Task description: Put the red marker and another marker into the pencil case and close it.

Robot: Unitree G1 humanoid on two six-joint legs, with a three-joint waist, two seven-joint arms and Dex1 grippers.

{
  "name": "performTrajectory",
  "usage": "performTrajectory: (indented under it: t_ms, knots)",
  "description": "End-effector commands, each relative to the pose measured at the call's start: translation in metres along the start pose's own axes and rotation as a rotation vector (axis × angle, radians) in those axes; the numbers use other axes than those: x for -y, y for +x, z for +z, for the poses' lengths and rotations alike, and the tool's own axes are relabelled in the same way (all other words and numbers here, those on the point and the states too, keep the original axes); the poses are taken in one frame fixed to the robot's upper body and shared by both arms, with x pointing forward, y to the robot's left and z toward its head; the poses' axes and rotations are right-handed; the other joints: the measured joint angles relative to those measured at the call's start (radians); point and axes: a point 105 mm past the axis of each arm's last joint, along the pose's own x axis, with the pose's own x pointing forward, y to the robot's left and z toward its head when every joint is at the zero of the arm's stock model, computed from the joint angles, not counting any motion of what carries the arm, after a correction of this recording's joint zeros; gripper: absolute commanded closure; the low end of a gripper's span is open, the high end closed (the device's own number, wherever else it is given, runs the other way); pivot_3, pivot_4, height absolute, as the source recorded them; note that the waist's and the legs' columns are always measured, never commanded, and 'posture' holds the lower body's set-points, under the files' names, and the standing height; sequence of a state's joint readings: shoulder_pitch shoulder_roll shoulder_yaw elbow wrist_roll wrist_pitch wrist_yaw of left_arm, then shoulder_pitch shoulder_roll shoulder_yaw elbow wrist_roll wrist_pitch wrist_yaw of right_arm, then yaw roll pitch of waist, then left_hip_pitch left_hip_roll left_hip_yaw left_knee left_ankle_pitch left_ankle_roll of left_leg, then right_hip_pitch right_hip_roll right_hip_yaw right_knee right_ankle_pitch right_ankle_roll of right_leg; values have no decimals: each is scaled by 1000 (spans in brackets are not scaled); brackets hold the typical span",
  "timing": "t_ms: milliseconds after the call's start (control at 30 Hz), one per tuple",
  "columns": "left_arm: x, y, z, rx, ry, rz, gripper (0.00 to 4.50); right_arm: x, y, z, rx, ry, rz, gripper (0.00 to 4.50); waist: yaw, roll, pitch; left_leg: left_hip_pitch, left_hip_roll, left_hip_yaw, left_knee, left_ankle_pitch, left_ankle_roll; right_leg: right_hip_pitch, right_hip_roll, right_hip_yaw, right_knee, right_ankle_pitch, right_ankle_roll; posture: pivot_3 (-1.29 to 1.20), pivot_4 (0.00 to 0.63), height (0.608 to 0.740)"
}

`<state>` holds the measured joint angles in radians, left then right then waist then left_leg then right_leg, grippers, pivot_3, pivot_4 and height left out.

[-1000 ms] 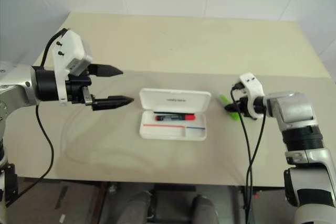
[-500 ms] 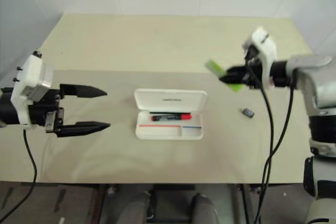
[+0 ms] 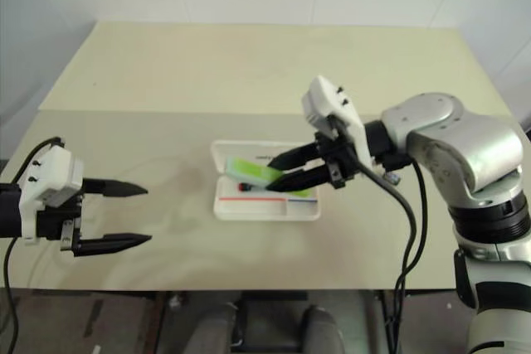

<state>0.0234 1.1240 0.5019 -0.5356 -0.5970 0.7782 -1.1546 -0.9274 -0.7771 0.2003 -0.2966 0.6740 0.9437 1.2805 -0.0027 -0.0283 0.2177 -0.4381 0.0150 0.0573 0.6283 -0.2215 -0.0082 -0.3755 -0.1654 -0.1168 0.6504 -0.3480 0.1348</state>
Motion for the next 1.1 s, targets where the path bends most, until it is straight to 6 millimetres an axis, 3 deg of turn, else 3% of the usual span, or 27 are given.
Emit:
performTrajectory:
  t_ms: [33,133,300,533,1033,1100]
  knots:
    - [3,5,-11,-69,35,11,0,10,17,-20,-64,-55,-9,3421,-3,-1,0,0,0,1,0,0,0,0,0,1,1,0,0,0,150,740]
    - [7,13,-12,-50,33,7,0,20,29,-48,-132,-82,-5,3421,-3,-2,-1,1,1,4,1,-1,0,-2,0,4,2,0,0,0,150,740]
    - [13,22,-3,-4,35,3,0,28,55,-69,-165,-106,23,3421,-2,-2,-1,1,1,5,1,-1,0,-3,0,5,2,0,0,0,150,740]
    - [13,25,4,11,37,26,0,37,75,-67,-167,-179,26,3421,-4,-2,-1,2,2,5,2,-1,-1,-2,1,6,3,0,0,0,150,740]
    - [14,27,9,20,29,52,0,51,79,-69,-202,-221,-30,3421,-4,-3,-2,2,2,5,2,-2,-1,-2,1,6,3,0,0,0,150,740]
    - [14,27,9,20,29,53,0,50,78,-69,-204,-218,-30,2696,-4,-3,-2,2,2,5,2,-2,-1,-2,1,6,2,0,0,0,150,740]
